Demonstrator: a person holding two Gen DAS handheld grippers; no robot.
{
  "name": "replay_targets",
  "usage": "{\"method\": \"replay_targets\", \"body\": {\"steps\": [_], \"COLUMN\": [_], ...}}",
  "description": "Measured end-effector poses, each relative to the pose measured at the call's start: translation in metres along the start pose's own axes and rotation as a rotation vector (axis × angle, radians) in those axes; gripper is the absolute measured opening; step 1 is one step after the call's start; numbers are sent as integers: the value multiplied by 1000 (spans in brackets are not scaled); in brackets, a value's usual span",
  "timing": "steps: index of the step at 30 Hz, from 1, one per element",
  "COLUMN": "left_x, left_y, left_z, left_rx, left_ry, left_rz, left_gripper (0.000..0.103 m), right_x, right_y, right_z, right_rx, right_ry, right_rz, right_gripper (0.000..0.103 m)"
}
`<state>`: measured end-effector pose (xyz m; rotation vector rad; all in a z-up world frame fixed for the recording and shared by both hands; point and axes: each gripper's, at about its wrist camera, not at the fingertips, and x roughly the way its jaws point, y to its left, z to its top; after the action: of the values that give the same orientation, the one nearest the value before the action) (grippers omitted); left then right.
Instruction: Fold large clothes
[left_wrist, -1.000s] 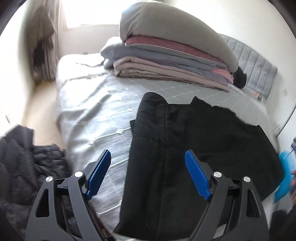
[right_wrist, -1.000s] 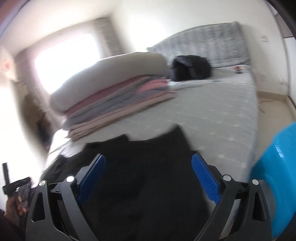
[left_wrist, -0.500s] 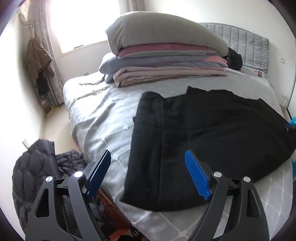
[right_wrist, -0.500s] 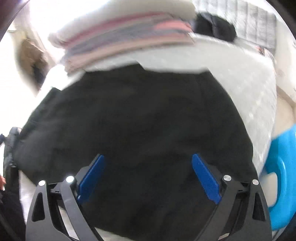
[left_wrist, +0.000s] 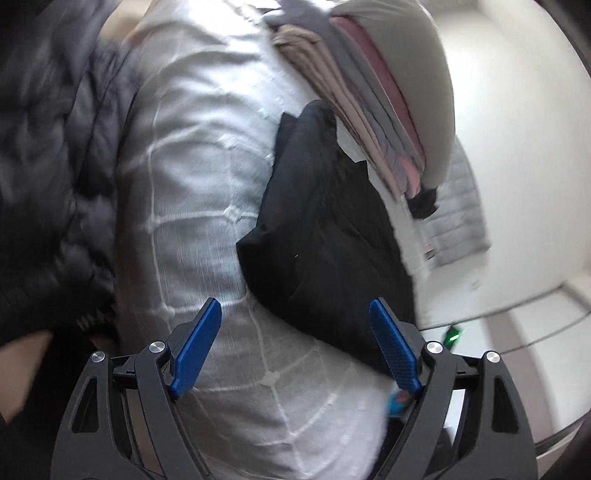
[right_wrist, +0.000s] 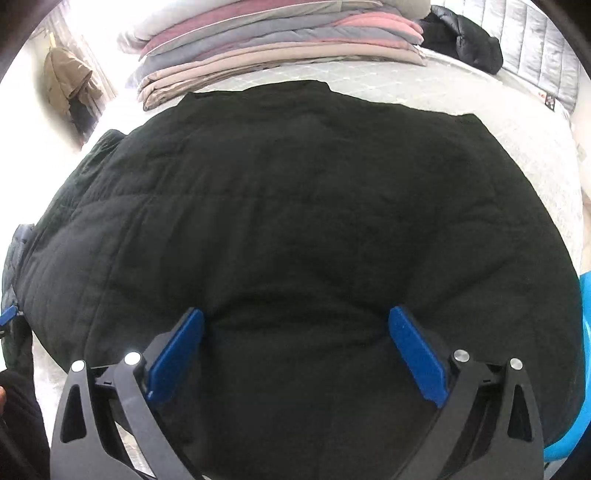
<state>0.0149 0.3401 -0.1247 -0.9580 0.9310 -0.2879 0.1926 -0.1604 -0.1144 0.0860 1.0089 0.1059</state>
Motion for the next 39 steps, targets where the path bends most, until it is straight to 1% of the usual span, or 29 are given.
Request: {"method": "replay_targets", "body": {"steps": [2, 3, 6, 9, 12, 15, 18, 20, 21, 24, 25, 26, 28, 29, 30, 31, 32, 33, 34, 35, 36, 37, 38, 39], "left_x": [4, 7, 18, 25, 30, 41, 55, 63, 64, 65, 64, 64, 65, 66, 68, 68, 68, 68, 68, 67, 66, 66, 66, 65], "left_y": [5, 4, 3, 3, 6, 0, -2, -2, -2, -9, -10, -11, -13, -14, -14, -14, -12, -10, -8, -6, -3, -2, -3, -5], "left_z": [-3, -4, -6, -6, 0, 11, 22, 24, 24, 25, 26, 26, 26, 26, 28, 28, 28, 28, 28, 28, 27, 27, 27, 27], "left_rx": [-35, -39, -52, -85, -119, -127, -145, -165, -173, -155, -149, -139, -113, -96, -86, -83, -81, -83, -86, -89, -94, -100, -98, -94], "left_ry": [14, 17, 20, 2, -20, -37, -32, -31, -34, -57, -61, -67, -68, -67, -63, -62, -63, -64, -65, -66, -65, -64, -65, -67], "left_rz": [-28, -28, -9, 7, 13, 8, 16, 22, 22, -5, -7, -13, -13, -4, 1, 3, 10, 12, 15, 20, 21, 23, 30, 37], "left_gripper": [79, 79, 79, 79, 79, 79, 83, 84, 86, 86, 85, 85, 80, 74, 70, 66, 58, 52, 49, 43, 41, 41, 41, 41], "right_x": [-1, -1, -2, -2, -1, 0, -2, -5, -8, -38, -50, -61, -81, -89, -103, -111, -121, -125, -128, -126, -122, -113, -108, -97], "right_y": [1, 1, 2, 1, 1, 1, 1, -1, -4, -38, -58, -80, -120, -135, -155, -167, -182, -191, -204, -212, -218, -225, -226, -228], "right_z": [-4, -3, -11, -11, -10, -10, -10, -6, -3, -1, -5, -12, -31, -41, -56, -66, -82, -92, -108, -117, -126, -135, -139, -143], "right_rx": [0, -1, 1, 2, 2, 3, 5, 6, 20, 175, 262, 360, 482, 508, 537, 556, 586, 606, 640, 662, 687, 723, 744, 779], "right_ry": [-9, -15, -22, -24, -25, -24, -21, -3, -9, -112, -149, -167, -183, -188, -196, -206, -213, -211, -198, -182, -165, -144, -136, -123], "right_rz": [-5, -6, -5, -4, -3, -3, 2, 18, 37, 109, 168, 219, 251, 242, 208, 187, 154, 137, 131, 140, 162, 231, 276, 344], "right_gripper": [96, 96, 96, 96, 96, 96, 96, 96, 96, 96, 96, 96, 96, 96, 96, 96, 96, 96, 96, 96, 96, 96, 96, 96]}}
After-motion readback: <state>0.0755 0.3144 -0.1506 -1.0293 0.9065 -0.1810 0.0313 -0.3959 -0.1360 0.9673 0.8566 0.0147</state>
